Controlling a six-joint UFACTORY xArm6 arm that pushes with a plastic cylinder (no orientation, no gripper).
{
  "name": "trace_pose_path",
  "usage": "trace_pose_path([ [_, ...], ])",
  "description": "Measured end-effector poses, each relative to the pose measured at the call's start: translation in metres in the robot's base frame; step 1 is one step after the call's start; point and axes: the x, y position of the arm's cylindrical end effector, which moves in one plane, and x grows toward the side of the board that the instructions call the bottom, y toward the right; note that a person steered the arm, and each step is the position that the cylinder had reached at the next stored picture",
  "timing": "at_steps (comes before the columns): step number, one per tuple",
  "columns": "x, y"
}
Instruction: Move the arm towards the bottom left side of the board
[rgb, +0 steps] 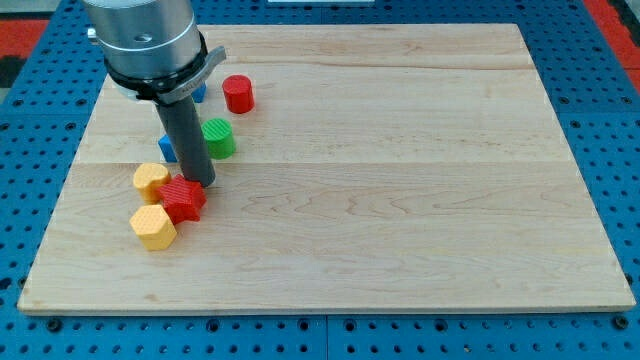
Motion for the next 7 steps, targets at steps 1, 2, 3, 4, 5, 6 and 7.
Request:
trace_pose_path([
  [1,0.008,0.029],
  [2,0.014,0.065],
  [3,0.024,0.099],
  [4,0.045,0.136],
  [5,0.084,0.147],
  [6,0.120,0.158],
  [7,0.150,0.156],
])
